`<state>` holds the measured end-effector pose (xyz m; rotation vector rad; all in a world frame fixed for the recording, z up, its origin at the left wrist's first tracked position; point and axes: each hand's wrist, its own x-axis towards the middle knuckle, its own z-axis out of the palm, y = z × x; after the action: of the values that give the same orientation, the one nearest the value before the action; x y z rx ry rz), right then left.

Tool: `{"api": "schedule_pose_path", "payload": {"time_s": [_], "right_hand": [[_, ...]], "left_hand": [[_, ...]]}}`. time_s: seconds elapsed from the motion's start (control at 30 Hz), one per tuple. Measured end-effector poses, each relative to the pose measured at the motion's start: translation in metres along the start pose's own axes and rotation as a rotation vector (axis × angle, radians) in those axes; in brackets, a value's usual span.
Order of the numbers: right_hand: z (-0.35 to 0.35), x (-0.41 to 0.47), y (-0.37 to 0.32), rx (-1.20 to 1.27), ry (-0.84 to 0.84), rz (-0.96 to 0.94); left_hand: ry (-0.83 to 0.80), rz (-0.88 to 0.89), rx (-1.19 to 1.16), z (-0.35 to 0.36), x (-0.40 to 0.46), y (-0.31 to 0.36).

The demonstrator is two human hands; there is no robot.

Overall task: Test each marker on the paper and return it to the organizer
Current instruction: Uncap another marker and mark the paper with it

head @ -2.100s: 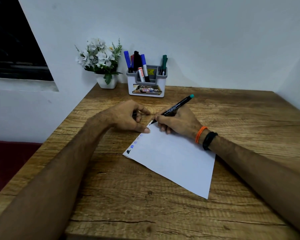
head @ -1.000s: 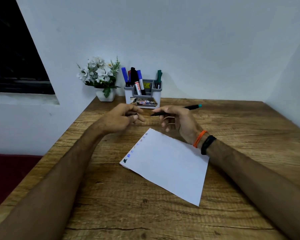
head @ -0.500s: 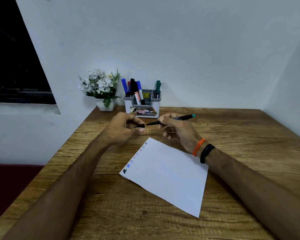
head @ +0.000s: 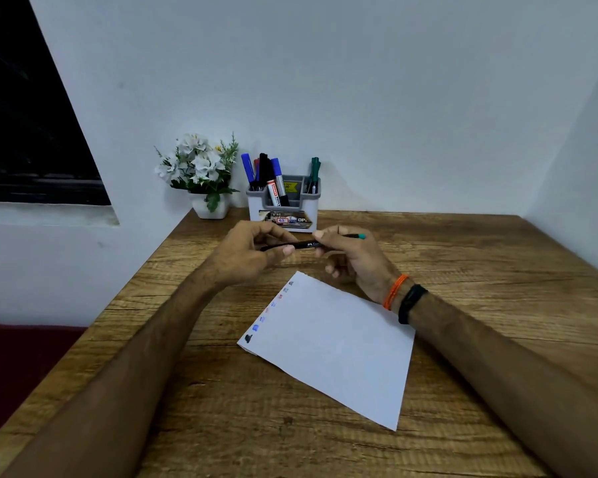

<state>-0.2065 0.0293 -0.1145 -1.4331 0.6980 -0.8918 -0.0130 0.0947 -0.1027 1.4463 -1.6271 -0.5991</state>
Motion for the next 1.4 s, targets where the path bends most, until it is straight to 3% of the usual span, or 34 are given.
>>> {"api": "schedule_pose_path", "payload": {"time_s": [0.23,0.43,0.83,1.07,1.27,1.4], "right_hand": [[-0.003,-0.001,0.004,-0.006,0.016,-0.086],[-0.001,0.001,0.008,-0.190,0.014,-0.260],[-0.006,0.007,0.013,-0.228,-0.033,-0.301],[-0.004,0.008,0.003,-0.193,-0.040,-0.280],[0.000,0.006,-0.002,-0.478,0.026,-0.343],[0.009,-0.005,-0.017,-0.693,-0.031,-0.509]], "left_hand": [[0.059,-0.062,-0.110,0.003,-0.001,0.002],[0.103,-0.078,-0.104,0.009,0.000,0.003],[0.093,-0.097,-0.004,0.020,-0.001,0.004],[0.148,-0.073,-0.091,0.011,0.002,0.003],[0.387,-0.126,-0.334,0.006,0.003,0.011],[0.452,-0.064,-0.371,0.012,0.003,0.021]]}}
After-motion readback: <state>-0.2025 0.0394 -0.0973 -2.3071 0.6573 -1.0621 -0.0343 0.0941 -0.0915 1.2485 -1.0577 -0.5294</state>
